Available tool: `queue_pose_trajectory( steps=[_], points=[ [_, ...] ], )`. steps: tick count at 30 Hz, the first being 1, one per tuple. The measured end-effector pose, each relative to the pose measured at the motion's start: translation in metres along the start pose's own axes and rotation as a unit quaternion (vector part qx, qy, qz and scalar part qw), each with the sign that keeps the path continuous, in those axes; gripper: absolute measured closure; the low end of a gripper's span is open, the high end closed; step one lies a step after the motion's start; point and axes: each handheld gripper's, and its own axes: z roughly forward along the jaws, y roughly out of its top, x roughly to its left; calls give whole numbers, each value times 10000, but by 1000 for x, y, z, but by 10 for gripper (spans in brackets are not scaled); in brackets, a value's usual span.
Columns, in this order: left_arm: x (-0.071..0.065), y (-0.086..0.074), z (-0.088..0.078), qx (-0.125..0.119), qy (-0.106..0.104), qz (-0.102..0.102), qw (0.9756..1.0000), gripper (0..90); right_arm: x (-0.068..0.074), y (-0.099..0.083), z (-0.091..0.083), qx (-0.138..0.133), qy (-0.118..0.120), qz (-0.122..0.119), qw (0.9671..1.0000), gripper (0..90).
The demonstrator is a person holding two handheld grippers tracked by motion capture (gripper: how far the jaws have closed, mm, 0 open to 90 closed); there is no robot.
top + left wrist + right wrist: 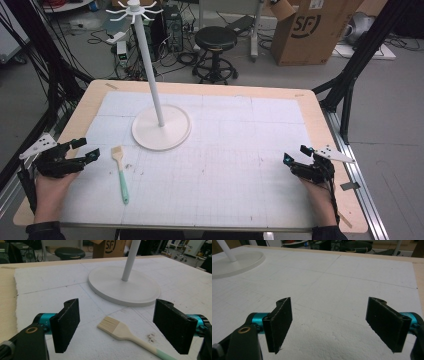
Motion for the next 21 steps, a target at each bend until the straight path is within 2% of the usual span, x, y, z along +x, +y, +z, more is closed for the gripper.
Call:
queue_pose_trajectory(
  steps=[21],
  points=[
    [-2,-3,-5,56,-102,24,9999,263,0,1,1,12,6,-61,10000,208]
  ],
)
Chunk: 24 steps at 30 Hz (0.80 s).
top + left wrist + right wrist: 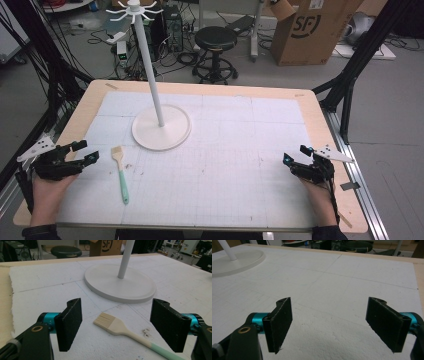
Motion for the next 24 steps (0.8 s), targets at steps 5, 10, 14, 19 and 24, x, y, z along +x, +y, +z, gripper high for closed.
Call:
queue_pose_trajectory(
  steps=[5,10,14,19,24],
  points=[
    [-1,0,0,1,-19,13,10000,264,0,0,0,-8,5,3,10000,208],
    [-1,-1,2,67,-30,57,10000,265,1,0,0,19,13,7,10000,208],
    [-2,-2,4,142,-47,97,9998,264,0,0,1,35,27,-25,10000,208],
    [-2,-2,5,185,-48,113,9998,266,1,0,1,53,29,-19,10000,208],
    [-9,-4,3,411,-317,330,9981,447,1,0,1,60,35,-29,10000,209]
  ],
)
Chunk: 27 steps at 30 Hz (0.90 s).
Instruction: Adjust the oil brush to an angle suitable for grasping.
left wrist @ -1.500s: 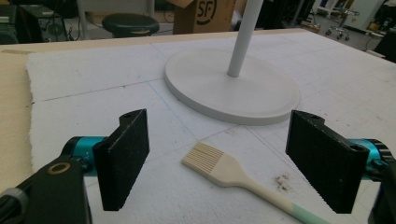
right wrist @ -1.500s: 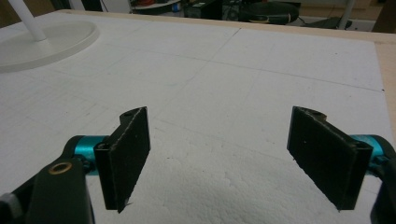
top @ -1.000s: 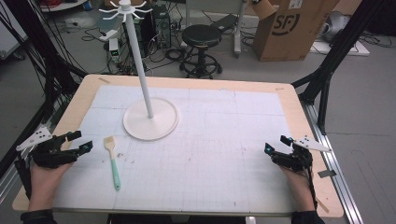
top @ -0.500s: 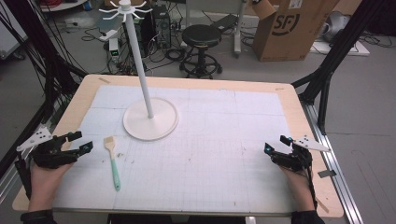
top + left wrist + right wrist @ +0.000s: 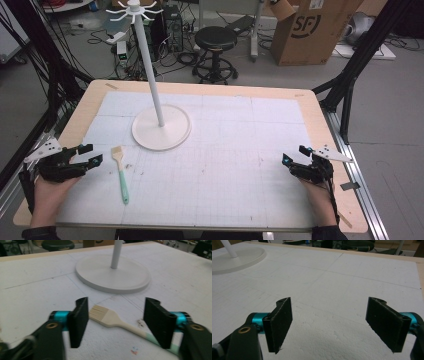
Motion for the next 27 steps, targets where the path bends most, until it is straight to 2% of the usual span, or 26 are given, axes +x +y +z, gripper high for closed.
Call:
queue_pose_trajectory(
  steps=[5,10,18,19,20,21,27],
  points=[
    [-5,-3,-2,221,-162,112,9996,683,0,0,0,7,1,-28,10000,210],
    [-16,-10,-2,514,-329,306,9977,831,0,0,0,1,0,-21,10000,211],
    [-34,-13,5,778,-654,487,9936,897,0,0,0,-4,-7,-43,10000,211],
    [-37,-14,7,848,-746,521,9922,897,0,0,0,-4,-7,-43,10000,212],
    [-37,-14,7,848,-746,521,9922,898,0,0,0,-6,-2,-46,10000,212],
    [-40,-16,9,943,-812,545,9907,898,0,0,0,-3,-7,-45,10000,212],
    [-44,-21,13,1097,-862,532,9888,898,0,0,0,8,-9,-55,10000,212]
  ],
)
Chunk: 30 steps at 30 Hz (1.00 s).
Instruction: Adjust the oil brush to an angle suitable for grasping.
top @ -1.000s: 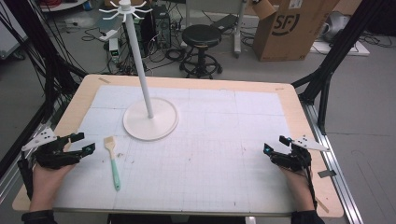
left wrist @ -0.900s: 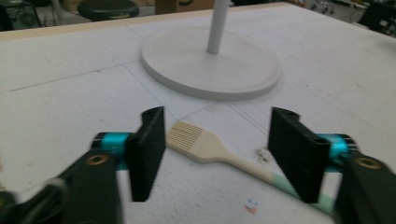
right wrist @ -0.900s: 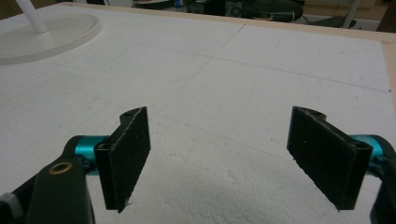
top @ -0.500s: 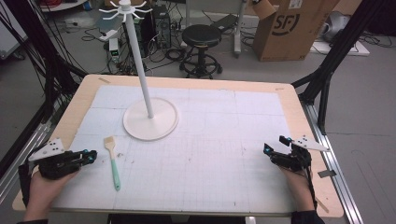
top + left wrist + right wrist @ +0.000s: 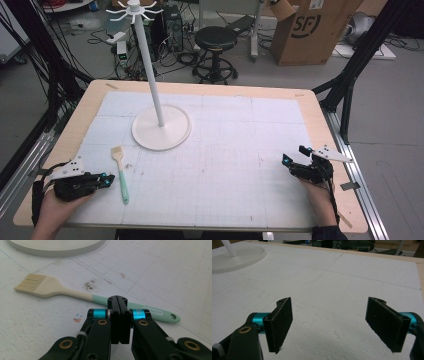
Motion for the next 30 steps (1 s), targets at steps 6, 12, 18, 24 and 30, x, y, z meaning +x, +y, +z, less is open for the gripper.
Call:
queue_pose_trajectory(
  steps=[6,12,18,24,30],
  points=[
    [-4,1,10,252,-16,45,9997,898,0,0,1,25,-12,-21,10000,213],
    [-9,6,20,399,-91,99,9991,898,0,0,0,17,-5,-23,10000,216],
    [-12,17,37,433,-135,112,9989,898,1,0,1,19,-5,-7,10000,219],
    [-13,29,52,522,-45,34,9986,898,1,1,0,0,-3,-22,10000,219],
    [-14,36,60,574,82,4,9983,897,0,1,1,-12,-7,-44,10000,219]
  ],
)
